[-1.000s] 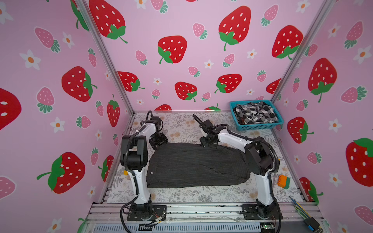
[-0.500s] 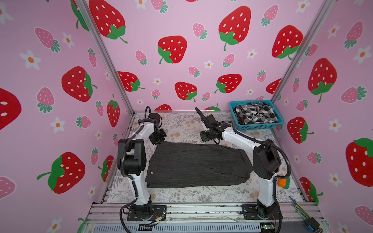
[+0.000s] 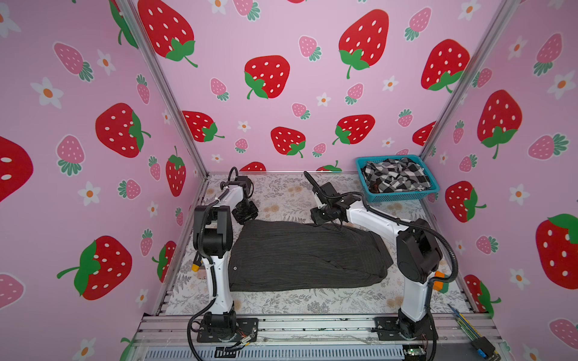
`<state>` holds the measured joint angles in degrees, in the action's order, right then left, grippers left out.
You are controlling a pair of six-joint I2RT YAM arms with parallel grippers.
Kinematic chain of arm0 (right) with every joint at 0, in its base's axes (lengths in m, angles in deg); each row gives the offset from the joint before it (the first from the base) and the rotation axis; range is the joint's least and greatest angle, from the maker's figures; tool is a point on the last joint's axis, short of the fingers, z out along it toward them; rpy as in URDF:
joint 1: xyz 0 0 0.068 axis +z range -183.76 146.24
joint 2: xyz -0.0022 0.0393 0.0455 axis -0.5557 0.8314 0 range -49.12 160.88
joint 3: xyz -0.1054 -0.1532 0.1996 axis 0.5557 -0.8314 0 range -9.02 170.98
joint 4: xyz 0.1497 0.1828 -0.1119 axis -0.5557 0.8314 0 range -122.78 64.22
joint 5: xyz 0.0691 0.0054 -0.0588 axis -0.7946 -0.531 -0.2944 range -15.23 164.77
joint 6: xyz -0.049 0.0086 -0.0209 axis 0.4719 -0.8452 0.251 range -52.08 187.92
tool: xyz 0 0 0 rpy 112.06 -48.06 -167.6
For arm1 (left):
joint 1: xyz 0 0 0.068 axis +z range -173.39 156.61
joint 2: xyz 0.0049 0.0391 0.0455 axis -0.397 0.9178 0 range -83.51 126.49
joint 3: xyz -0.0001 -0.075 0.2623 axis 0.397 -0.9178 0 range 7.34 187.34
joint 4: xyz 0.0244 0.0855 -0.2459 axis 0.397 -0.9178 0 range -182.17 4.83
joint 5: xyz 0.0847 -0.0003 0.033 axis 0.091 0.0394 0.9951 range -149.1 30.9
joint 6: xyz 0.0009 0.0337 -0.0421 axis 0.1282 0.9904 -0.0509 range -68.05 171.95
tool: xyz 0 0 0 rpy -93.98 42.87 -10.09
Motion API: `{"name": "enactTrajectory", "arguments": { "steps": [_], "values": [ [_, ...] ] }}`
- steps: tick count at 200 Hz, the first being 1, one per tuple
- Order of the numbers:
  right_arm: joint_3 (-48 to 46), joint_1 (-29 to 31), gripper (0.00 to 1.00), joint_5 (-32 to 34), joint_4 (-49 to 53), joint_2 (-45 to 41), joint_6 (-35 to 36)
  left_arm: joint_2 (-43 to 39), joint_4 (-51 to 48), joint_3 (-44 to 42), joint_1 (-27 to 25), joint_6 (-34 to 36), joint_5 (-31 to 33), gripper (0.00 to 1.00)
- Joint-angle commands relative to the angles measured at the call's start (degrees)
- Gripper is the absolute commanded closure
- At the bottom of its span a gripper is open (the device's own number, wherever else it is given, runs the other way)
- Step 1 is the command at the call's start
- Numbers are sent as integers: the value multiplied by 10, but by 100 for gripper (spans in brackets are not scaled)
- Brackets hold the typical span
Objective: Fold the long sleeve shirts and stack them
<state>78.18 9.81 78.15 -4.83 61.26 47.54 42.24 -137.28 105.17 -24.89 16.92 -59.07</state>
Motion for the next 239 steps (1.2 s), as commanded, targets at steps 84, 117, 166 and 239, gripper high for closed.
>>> {"name": "enactTrajectory", "arguments": {
  "steps": [84,117,166,239],
  "values": [
    [29,3,38,7,2,-6,-5,-177,12,-80,-5,-55,42,100],
    [84,3,26,-14,11,28,21,-306,22,-194,-38,-77,39,100],
    [142,14,21,-69,17,92,60,-473,70,-444,-89,-178,-45,100],
    [186,79,25,-6,3,194,101,-538,58,-542,-90,-208,-43,100]
  ]
}}
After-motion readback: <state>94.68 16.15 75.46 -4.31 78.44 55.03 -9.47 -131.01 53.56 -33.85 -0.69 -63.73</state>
